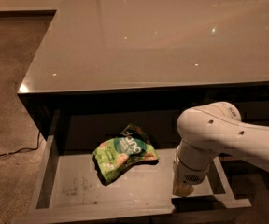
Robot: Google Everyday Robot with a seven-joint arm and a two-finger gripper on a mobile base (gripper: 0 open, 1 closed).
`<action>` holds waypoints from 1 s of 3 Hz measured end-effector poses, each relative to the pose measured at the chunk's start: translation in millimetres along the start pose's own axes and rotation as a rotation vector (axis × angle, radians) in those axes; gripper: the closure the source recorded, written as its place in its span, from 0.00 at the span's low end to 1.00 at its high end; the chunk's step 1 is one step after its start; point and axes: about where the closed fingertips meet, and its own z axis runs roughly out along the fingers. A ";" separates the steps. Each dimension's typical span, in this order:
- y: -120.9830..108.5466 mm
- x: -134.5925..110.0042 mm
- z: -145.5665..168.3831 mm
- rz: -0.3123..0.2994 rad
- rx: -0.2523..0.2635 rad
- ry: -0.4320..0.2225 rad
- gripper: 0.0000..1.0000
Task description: Open top drawer
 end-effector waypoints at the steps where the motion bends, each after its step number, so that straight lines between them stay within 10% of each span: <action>1: 0.0 0.0 0.0 0.000 0.000 0.000 0.12; 3: 0.0 0.0 0.0 0.000 0.000 0.000 0.00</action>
Offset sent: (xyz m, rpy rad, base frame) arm 0.0000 0.0000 0.0000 0.0000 0.0000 0.0000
